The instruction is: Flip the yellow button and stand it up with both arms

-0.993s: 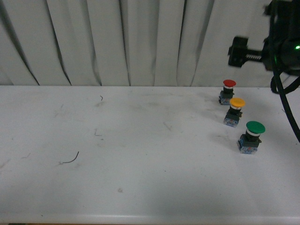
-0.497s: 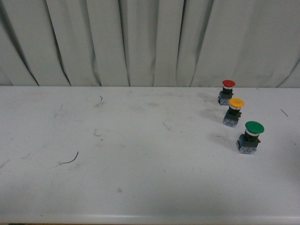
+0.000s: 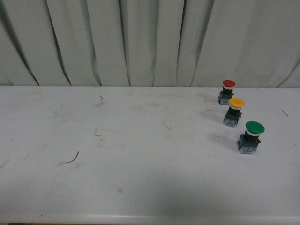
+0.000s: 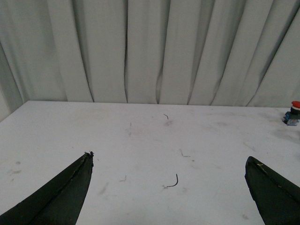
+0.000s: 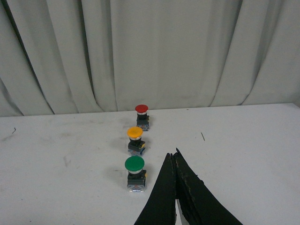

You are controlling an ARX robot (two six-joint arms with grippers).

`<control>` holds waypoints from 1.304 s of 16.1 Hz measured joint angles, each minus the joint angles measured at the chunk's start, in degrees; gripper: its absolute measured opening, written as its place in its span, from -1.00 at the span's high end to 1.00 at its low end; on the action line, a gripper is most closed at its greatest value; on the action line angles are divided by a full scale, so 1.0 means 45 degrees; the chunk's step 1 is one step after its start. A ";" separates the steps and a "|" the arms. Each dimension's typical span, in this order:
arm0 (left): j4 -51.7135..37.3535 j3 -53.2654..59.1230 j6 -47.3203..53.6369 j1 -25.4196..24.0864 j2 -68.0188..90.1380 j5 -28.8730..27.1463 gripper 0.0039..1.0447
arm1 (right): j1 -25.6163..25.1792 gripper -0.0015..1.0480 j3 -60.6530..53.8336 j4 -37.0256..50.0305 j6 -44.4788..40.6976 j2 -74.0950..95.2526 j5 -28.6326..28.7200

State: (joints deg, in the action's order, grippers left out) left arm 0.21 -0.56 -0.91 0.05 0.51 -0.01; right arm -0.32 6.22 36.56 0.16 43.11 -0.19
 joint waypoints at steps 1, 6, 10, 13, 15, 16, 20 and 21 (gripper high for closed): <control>0.0000 0.0000 0.0000 0.0000 0.0000 0.0000 -0.88 | 0.0000 0.97 -0.0180 -0.0253 0.0000 -0.0447 0.0000; 0.0000 0.0000 -0.0005 0.0000 0.0000 0.0000 -0.88 | 0.0000 0.97 -0.0729 -0.1477 0.0000 -0.2195 0.0000; 0.0000 0.0000 0.0000 0.0000 0.0000 0.0000 -0.88 | 0.0000 0.97 -0.1243 -0.1938 0.0000 -0.3230 0.0005; 0.0000 0.0000 -0.0005 0.0000 0.0000 0.0000 -0.88 | 0.0000 0.97 -0.1243 -0.3109 0.0000 -0.4556 0.0005; 0.0000 0.0000 -0.0005 0.0000 0.0000 0.0000 -0.88 | 0.0000 0.97 -0.1243 -0.3929 0.0000 -0.5401 0.0005; 0.0000 0.0000 0.0000 0.0000 0.0000 0.0000 -0.88 | 0.0000 0.97 -0.1243 -0.4095 0.0000 -0.5610 0.0005; 0.0000 0.0000 -0.0005 0.0000 0.0000 0.0000 -0.88 | 0.0000 0.97 -0.1243 -0.4983 0.0000 -0.6475 0.0005; 0.0000 0.0000 0.0000 0.0000 0.0000 0.0000 -0.88 | 0.0000 0.97 -0.1243 -0.5158 0.0000 -0.6688 0.0005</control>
State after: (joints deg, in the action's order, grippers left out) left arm 0.21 -0.56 -0.91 0.05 0.51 -0.01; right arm -0.32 0.62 13.34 0.16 13.02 -0.16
